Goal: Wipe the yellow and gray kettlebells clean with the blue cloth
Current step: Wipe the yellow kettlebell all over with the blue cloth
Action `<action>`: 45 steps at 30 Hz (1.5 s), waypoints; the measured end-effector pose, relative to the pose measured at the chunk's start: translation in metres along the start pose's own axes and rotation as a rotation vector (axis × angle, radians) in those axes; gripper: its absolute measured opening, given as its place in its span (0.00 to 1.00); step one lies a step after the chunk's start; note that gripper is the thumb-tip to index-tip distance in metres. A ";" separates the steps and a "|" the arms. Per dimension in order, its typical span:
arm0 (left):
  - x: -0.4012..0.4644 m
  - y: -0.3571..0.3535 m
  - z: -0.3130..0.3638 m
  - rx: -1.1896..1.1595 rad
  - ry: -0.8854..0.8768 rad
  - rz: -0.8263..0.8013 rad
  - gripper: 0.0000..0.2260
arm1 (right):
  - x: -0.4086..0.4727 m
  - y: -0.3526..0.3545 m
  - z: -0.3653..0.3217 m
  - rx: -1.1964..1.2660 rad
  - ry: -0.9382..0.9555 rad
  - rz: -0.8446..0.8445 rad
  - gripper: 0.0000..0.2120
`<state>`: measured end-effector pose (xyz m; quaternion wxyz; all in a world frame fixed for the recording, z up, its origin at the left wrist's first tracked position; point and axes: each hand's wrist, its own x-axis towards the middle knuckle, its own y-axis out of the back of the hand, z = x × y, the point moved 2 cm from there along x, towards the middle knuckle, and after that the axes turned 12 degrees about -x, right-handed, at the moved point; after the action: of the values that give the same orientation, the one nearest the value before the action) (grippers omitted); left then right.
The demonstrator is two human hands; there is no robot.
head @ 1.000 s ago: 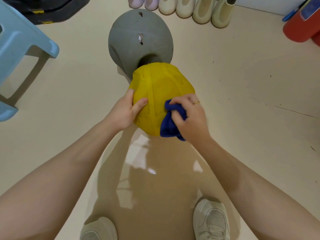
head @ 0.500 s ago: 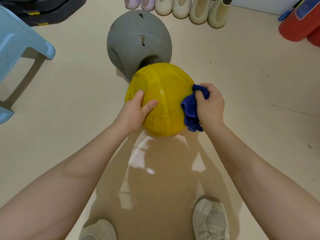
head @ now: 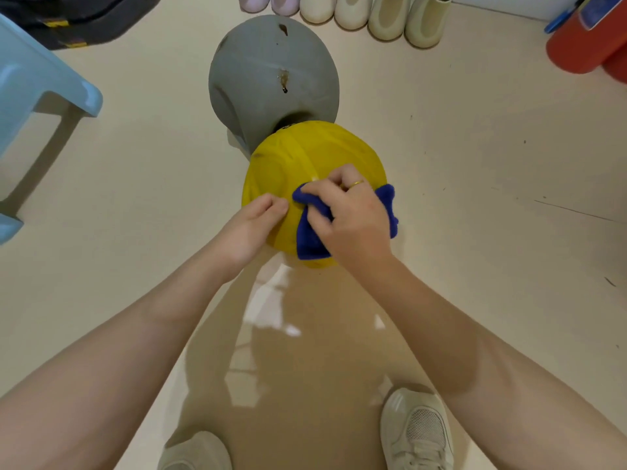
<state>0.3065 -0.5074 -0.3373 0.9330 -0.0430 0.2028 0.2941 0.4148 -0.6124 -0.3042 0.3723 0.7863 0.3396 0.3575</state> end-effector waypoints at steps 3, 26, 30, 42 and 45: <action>-0.001 0.010 -0.010 0.107 -0.092 -0.099 0.10 | 0.005 0.007 0.017 0.051 -0.166 0.046 0.10; 0.007 0.015 -0.007 0.341 -0.126 -0.183 0.10 | -0.008 0.011 0.004 -0.192 0.152 -0.097 0.06; 0.001 0.022 -0.008 0.316 -0.126 -0.144 0.09 | 0.023 0.018 0.011 -0.155 -0.209 -0.034 0.09; 0.001 0.011 -0.009 0.395 -0.161 -0.096 0.22 | 0.053 0.013 0.007 -0.294 -0.209 -0.024 0.10; 0.005 0.009 -0.005 0.378 -0.177 -0.140 0.18 | 0.052 0.009 -0.005 -0.307 -0.108 -0.055 0.08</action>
<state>0.3037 -0.4986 -0.3437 0.9567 0.1450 0.1683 0.1882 0.4398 -0.5732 -0.2780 0.5155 0.7285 0.2819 0.3522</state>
